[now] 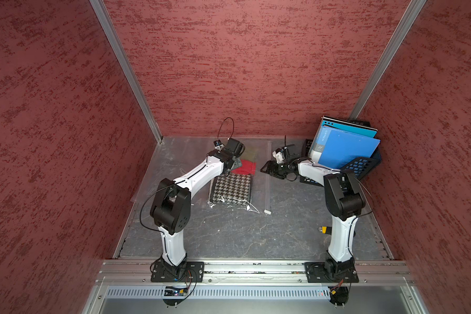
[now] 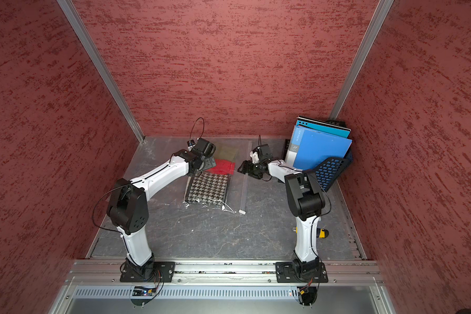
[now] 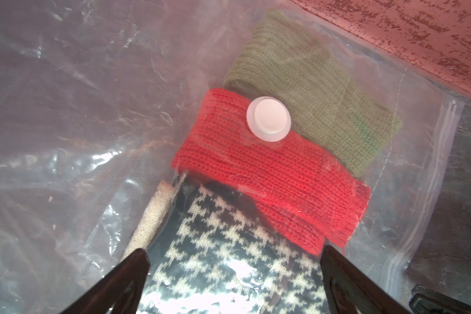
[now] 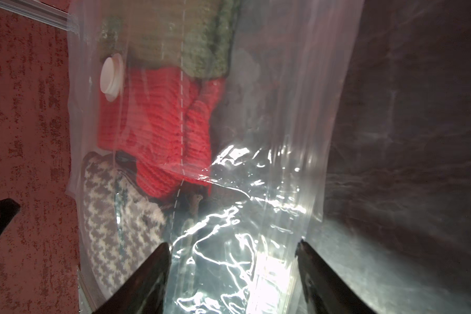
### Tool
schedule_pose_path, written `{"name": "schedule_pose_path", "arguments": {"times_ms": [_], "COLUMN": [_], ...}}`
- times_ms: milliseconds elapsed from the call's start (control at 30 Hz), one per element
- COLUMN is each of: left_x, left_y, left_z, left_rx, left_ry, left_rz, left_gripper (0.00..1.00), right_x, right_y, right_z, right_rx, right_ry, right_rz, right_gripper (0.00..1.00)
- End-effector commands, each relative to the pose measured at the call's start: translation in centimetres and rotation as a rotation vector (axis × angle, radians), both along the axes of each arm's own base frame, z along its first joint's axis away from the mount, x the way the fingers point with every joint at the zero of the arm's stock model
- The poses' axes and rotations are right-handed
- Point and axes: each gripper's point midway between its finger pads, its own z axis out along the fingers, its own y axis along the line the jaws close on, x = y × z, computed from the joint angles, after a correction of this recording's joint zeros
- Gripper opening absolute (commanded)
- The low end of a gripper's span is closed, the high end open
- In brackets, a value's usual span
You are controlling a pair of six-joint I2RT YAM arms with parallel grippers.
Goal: Take the scarf out of the vacuum bag
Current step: Open the vacuum bag at the center of the board.
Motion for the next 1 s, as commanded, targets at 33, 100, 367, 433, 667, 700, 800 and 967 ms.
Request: {"name": "schedule_pose_path", "arguments": {"times_ms": [33,100,367,433,667,700,800,967], "left_x": [-0.2,-0.2,-0.3,-0.4,-0.4,-0.4,-0.5,-0.5], "left_y": [1.0,1.0,1.2,1.1,1.3,1.3,1.4,1.3], "left_z": [1.2,1.3,1.2,1.2,1.6,1.7,2.1,2.4], "left_rx": [0.013,0.010,0.015,0.012,0.017,0.019,0.023,0.021], "left_ry": [-0.029,-0.032,-0.028,-0.028,-0.036,-0.038,-0.045,-0.049], "left_rz": [0.026,0.028,0.026,0.024,0.017,0.016,0.014,0.009], "left_gripper": [1.00,1.00,1.00,1.00,1.00,1.00,1.00,1.00], "right_x": [1.0,1.2,2.0,2.2,2.7,2.7,2.7,2.6], "right_y": [0.4,0.4,-0.2,0.0,0.7,0.7,0.4,0.4], "right_z": [-0.1,-0.3,-0.8,-0.9,-1.7,-2.0,-2.3,-2.2], "right_rx": [-0.013,-0.015,-0.063,-0.058,-0.025,-0.025,-0.047,-0.045], "right_ry": [-0.028,-0.030,-0.049,-0.046,-0.041,-0.036,-0.029,-0.027], "right_rz": [0.007,0.004,-0.013,-0.008,0.007,0.008,0.000,0.001], "right_gripper": [0.74,0.75,0.75,0.75,0.74,0.74,0.75,0.75]}}
